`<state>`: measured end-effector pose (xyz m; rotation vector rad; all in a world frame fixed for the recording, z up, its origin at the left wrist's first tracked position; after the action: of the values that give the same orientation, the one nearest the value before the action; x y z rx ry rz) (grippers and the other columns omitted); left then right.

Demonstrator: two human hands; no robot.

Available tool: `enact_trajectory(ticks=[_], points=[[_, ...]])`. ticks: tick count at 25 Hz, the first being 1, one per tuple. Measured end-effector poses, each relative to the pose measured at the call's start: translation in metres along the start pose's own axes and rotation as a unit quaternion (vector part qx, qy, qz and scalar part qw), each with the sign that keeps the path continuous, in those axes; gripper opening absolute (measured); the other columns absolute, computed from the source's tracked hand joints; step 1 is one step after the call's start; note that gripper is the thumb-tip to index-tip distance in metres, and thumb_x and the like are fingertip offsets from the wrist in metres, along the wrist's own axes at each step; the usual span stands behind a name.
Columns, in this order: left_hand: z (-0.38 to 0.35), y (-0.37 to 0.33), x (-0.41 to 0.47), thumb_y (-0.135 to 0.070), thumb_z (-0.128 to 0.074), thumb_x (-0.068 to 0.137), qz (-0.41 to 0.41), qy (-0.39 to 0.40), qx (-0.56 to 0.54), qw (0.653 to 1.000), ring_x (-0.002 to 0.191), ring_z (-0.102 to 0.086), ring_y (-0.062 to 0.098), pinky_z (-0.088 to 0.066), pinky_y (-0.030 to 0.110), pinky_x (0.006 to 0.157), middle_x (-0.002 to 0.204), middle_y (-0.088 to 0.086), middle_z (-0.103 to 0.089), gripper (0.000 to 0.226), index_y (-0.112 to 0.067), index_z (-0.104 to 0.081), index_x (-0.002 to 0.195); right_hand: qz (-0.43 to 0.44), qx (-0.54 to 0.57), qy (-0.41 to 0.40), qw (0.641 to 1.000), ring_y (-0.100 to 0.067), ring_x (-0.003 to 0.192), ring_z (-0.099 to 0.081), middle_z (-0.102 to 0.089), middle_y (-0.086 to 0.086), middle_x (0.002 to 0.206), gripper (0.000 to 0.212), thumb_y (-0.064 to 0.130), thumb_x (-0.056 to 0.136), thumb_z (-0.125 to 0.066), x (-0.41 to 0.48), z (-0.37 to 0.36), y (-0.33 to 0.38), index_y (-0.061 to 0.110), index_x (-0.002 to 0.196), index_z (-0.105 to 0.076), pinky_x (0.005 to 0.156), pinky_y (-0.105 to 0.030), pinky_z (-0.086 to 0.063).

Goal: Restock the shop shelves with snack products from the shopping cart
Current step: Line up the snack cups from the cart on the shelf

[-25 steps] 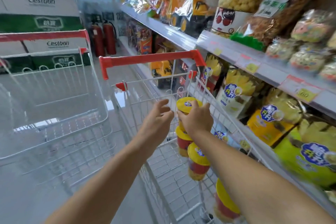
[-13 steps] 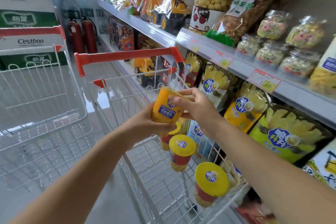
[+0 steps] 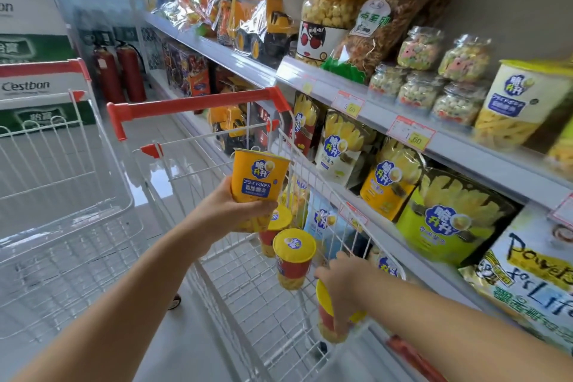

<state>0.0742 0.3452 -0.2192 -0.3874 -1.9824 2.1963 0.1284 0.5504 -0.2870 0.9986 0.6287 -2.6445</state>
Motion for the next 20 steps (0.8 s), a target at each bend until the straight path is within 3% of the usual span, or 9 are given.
enact_trajectory(ticks=[2, 4, 6, 8, 10, 13, 16, 18, 20], points=[[0.000, -0.002, -0.003, -0.023, -0.084, 0.070, 0.002, 0.006, 0.001, 1.000, 0.081, -0.074, 0.009, -0.057, 0.022, 0.062, 0.103, 0.001, -0.073, 0.061, -0.021, -0.055, 0.124, 0.014, 0.014, -0.028, 0.999, -0.030, 0.120, -0.042, -0.045, -0.013, 0.130, 0.085, 0.044, 0.074, -0.077, -0.004, 0.003, 0.003, 0.015, 0.140, -0.031, 0.098, -0.044, -0.046], [0.003, -0.004, -0.007, -0.032, -0.090, 0.058, 0.004, 0.008, -0.013, 1.000, 0.090, -0.074, 0.016, -0.058, 0.028, 0.069, 0.104, 0.002, -0.075, 0.072, -0.022, -0.057, 0.122, 0.031, 0.189, -0.084, 0.978, -0.024, 0.105, -0.054, -0.049, -0.003, 0.118, 0.081, 0.039, 0.067, -0.080, -0.022, 0.016, -0.007, 0.023, 0.131, -0.033, 0.084, -0.039, -0.054], [0.002, -0.007, -0.011, -0.039, -0.097, 0.048, 0.000, 0.015, -0.063, 0.998, 0.097, -0.073, 0.024, -0.060, 0.036, 0.076, 0.107, 0.005, -0.075, 0.081, -0.024, -0.060, 0.119, 0.049, 0.373, -0.180, 0.909, -0.014, 0.092, -0.060, -0.051, 0.006, 0.109, 0.076, 0.044, 0.063, -0.081, -0.052, 0.035, -0.028, 0.031, 0.121, -0.034, 0.073, -0.034, -0.055], [-0.011, -0.011, -0.017, -0.045, -0.096, 0.039, 0.006, 0.046, -0.142, 0.989, 0.099, -0.073, 0.029, -0.062, 0.043, 0.076, 0.111, 0.010, -0.074, 0.094, -0.021, -0.060, 0.122, 0.062, 0.476, -0.262, 0.838, -0.010, 0.096, -0.060, -0.049, 0.010, 0.113, 0.079, 0.052, 0.059, -0.080, -0.085, 0.048, -0.053, 0.039, 0.121, -0.033, 0.081, -0.037, -0.056], [-0.035, -0.014, -0.020, -0.046, -0.096, 0.043, 0.029, 0.099, -0.208, 0.973, 0.106, -0.070, 0.034, -0.060, 0.052, 0.078, 0.119, 0.015, -0.071, 0.102, -0.015, -0.057, 0.131, 0.077, 0.540, -0.320, 0.775, -0.010, 0.105, -0.058, -0.043, 0.011, 0.124, 0.078, 0.053, 0.063, -0.078, -0.120, 0.050, -0.078, 0.048, 0.128, -0.034, 0.087, -0.036, -0.054], [-0.082, -0.025, -0.023, -0.047, -0.095, 0.050, 0.051, 0.222, -0.309, 0.923, 0.122, -0.059, 0.042, -0.049, 0.069, 0.090, 0.137, 0.016, -0.061, 0.103, -0.010, -0.057, 0.138, 0.093, 0.603, -0.381, 0.694, 0.004, 0.106, -0.056, -0.040, 0.016, 0.132, 0.065, 0.045, 0.079, -0.076, -0.160, 0.036, -0.100, 0.057, 0.131, -0.039, 0.078, -0.022, -0.055], [-0.131, -0.043, -0.030, -0.053, -0.088, 0.062, 0.053, 0.366, -0.344, 0.863, 0.132, -0.047, 0.048, -0.035, 0.075, 0.101, 0.145, 0.022, -0.051, 0.091, -0.009, -0.060, 0.136, 0.083, 0.640, -0.423, 0.636, 0.021, 0.097, -0.052, -0.043, 0.015, 0.134, 0.059, 0.037, 0.085, -0.070, -0.187, 0.018, -0.111, 0.049, 0.136, -0.043, 0.070, -0.013, -0.052], [-0.162, -0.050, -0.031, -0.056, -0.080, 0.072, 0.059, 0.443, -0.347, 0.824, 0.138, -0.038, 0.049, -0.027, 0.076, 0.106, 0.151, 0.025, -0.042, 0.089, -0.010, -0.052, 0.142, 0.053, 0.665, -0.442, 0.600, 0.017, 0.103, -0.050, -0.043, 0.014, 0.135, 0.062, 0.048, 0.080, -0.068, -0.203, 0.006, -0.118, 0.048, 0.136, -0.041, 0.069, -0.013, -0.051], [-0.191, -0.055, -0.030, -0.058, -0.064, 0.087, 0.042, 0.509, -0.349, 0.786, 0.144, -0.023, 0.051, -0.015, 0.078, 0.109, 0.158, 0.025, -0.027, 0.086, -0.010, -0.034, 0.152, 0.014, 0.656, -0.476, 0.585, 0.012, 0.116, -0.044, -0.041, 0.017, 0.137, 0.071, 0.071, 0.067, -0.060, -0.224, -0.003, -0.126, 0.056, 0.133, -0.037, 0.073, -0.012, -0.045]])
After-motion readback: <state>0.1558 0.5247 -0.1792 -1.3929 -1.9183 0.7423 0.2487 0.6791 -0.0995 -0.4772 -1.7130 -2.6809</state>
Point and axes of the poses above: each hand's wrist, its own x-axis towards the middle knuckle, its own z-axis out of the back of the hand, y = z × x, the point moved 3 cm from there along x, towards the middle knuckle
